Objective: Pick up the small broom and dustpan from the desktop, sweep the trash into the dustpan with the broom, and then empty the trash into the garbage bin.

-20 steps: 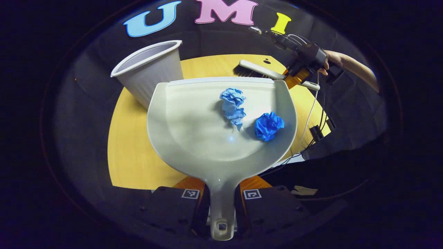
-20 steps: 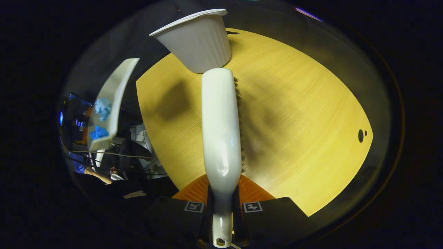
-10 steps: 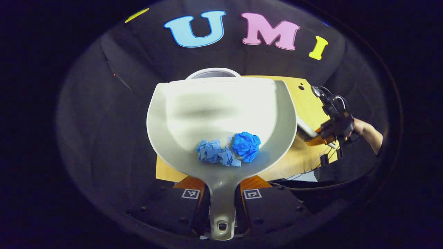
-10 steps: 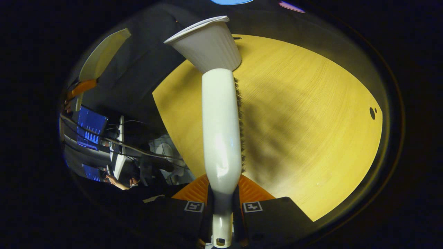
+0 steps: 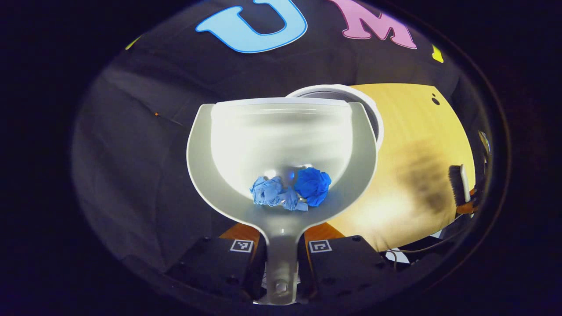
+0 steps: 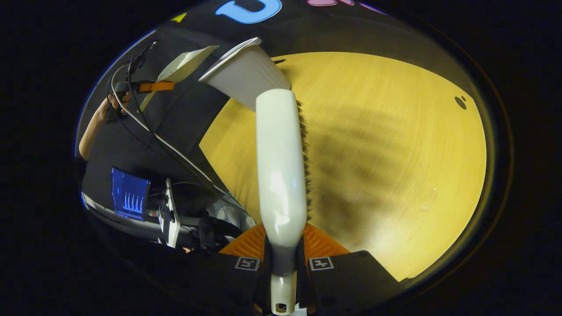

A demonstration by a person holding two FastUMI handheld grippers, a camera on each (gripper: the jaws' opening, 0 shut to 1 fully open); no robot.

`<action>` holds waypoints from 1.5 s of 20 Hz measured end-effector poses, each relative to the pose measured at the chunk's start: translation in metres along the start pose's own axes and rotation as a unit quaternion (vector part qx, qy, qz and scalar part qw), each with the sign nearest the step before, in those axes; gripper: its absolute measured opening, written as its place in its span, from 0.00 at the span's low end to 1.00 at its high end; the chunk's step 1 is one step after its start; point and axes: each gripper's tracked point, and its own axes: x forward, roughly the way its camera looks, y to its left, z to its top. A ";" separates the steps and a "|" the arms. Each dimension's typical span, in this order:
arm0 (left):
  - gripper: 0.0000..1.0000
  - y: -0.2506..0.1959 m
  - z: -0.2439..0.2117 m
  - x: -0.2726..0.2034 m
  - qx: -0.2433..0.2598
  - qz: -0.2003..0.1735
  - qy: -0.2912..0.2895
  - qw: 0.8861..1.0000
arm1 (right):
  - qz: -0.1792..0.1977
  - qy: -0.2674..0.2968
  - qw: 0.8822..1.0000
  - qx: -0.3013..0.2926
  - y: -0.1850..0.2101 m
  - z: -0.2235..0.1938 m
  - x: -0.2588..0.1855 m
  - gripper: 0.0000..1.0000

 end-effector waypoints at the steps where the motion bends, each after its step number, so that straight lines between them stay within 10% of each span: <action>1: 0.30 0.009 0.008 0.006 0.032 0.020 0.002 0.999 | -0.007 -0.001 1.000 -0.007 -0.006 -0.005 -0.001 0.26; 12: 0.29 0.038 0.029 0.013 0.258 0.114 0.064 0.957 | -0.015 -0.014 0.999 0.032 -0.020 -0.024 0.014 0.26; 20: 0.29 0.049 0.036 0.012 0.317 0.172 0.038 0.932 | -0.028 -0.021 0.999 0.040 -0.029 -0.030 0.012 0.31; 26: 0.29 0.029 0.036 0.006 0.211 0.103 -0.080 0.969 | -0.047 -0.029 0.997 0.047 -0.026 -0.029 0.011 0.26; 30: 0.29 0.024 0.041 0.020 0.188 0.038 -0.148 0.970 | -0.063 -0.031 0.996 0.060 -0.023 -0.030 0.011 0.26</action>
